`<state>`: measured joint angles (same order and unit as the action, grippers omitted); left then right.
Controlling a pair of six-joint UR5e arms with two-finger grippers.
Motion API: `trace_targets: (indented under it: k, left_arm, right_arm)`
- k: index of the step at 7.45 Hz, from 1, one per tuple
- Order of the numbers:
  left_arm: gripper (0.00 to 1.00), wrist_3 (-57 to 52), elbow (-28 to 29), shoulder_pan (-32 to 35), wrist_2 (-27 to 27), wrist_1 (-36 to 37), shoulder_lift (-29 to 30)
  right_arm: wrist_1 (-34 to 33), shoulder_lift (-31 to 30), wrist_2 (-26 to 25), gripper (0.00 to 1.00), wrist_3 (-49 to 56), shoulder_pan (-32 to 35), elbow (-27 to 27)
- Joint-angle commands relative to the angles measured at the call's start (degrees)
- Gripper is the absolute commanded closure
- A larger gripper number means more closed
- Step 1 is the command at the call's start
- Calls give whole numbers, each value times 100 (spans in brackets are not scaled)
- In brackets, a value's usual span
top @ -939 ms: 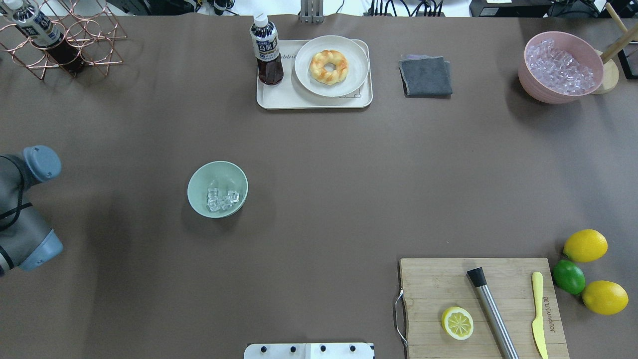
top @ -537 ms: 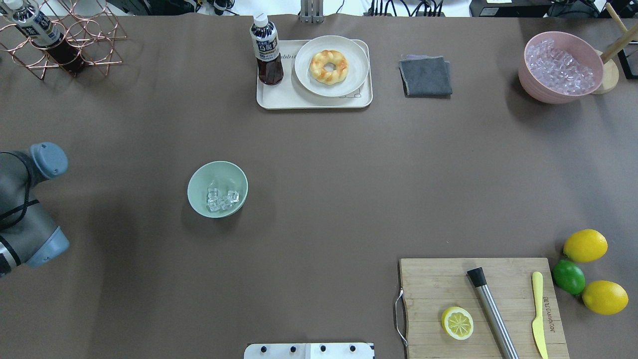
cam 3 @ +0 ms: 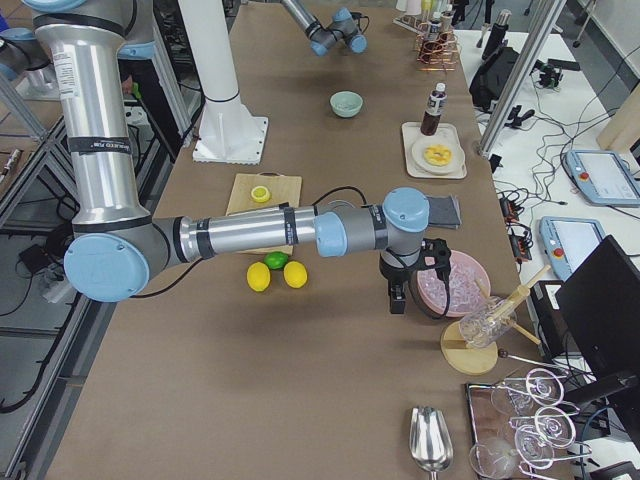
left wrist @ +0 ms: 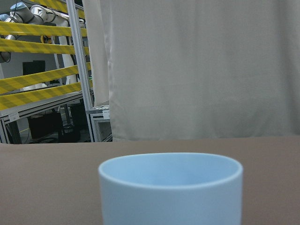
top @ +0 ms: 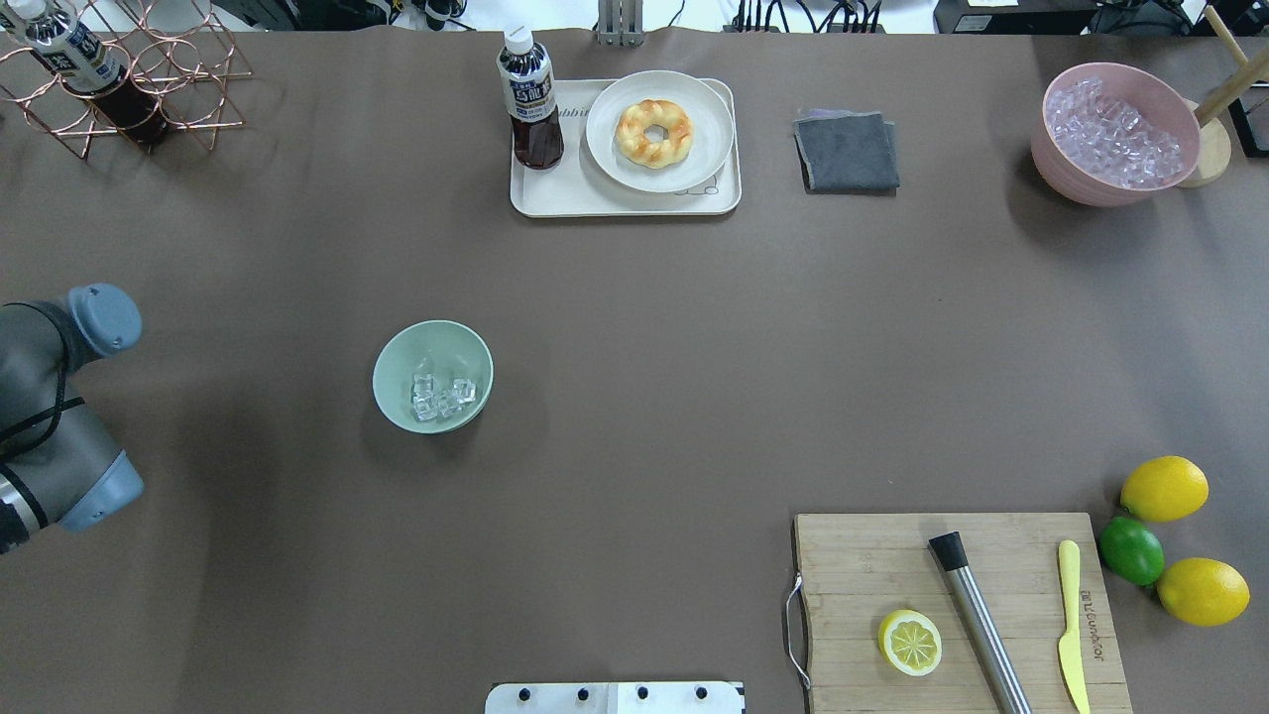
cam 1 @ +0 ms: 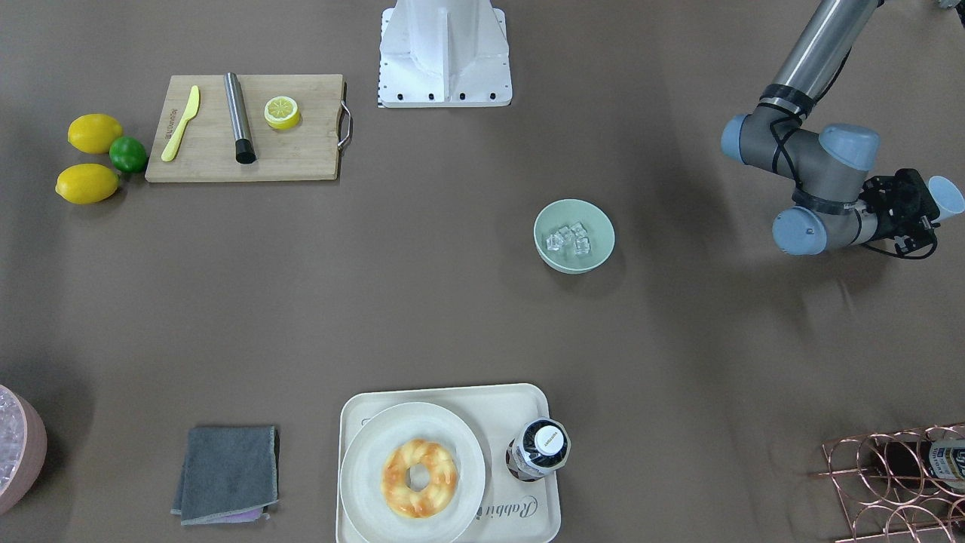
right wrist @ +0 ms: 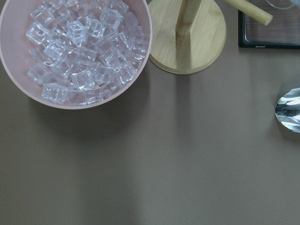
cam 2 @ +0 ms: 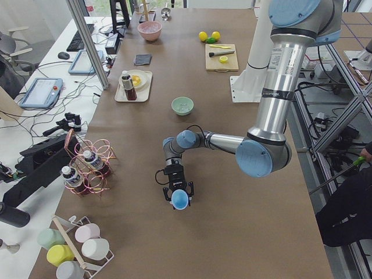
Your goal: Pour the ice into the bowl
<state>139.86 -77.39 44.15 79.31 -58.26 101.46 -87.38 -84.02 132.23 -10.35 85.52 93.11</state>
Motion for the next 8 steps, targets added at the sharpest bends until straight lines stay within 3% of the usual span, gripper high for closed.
trace_targets:
  k: [1,3,4,6,8]
  left_arm:
    - [26,15,214,-3,6,-184,110]
    - [24,59,259,-64,6,-194,163]
    - [20,68,268,-116,6,-212,163]
    - [15,138,329,-213,6,-343,172]
    - [4,68,277,-205,14,-335,224]
  right_arm:
    - [2,0,-13,1,-2,0,-38]
    - [-24,113,-22,1,-98,-61,-21]
    - [-338,454,-31,1,-429,-175,40]
    - [-464,1017,-379,1,-2642,-1390,653]
    - [-516,1928,-1275,1,-4835,-2885,981]
